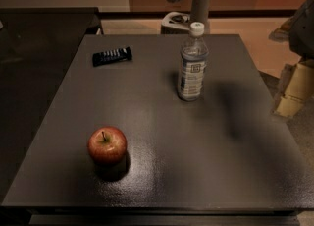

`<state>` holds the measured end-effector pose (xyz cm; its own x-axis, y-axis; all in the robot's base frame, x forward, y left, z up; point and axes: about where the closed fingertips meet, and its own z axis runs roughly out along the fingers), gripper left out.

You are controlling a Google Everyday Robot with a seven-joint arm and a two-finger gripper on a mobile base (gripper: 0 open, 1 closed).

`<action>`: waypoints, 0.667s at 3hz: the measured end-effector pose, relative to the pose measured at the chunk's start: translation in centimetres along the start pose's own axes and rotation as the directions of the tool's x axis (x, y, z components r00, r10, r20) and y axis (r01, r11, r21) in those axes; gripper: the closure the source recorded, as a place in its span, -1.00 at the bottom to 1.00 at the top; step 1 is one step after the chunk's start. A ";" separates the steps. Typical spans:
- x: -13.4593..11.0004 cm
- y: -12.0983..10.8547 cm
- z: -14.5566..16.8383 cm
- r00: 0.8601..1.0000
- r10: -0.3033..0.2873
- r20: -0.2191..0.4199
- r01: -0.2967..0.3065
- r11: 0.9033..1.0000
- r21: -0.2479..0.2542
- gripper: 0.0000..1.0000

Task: Move blue plastic bottle near apple

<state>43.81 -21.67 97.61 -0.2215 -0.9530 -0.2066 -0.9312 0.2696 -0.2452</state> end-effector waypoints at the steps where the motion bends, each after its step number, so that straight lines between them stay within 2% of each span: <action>1: 0.0 0.0 0.0 1.000 0.000 0.000 0.000 1.000 0.000 -1.00; 2: -0.9 -0.6 0.8 0.999 0.007 0.042 -0.007 1.000 0.003 -1.00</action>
Offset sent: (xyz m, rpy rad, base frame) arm 0.0241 0.0187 -0.0171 0.0994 -0.0122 0.0089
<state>44.79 -20.85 97.13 -0.2154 -0.9445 -0.2481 -0.9287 0.2767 -0.2470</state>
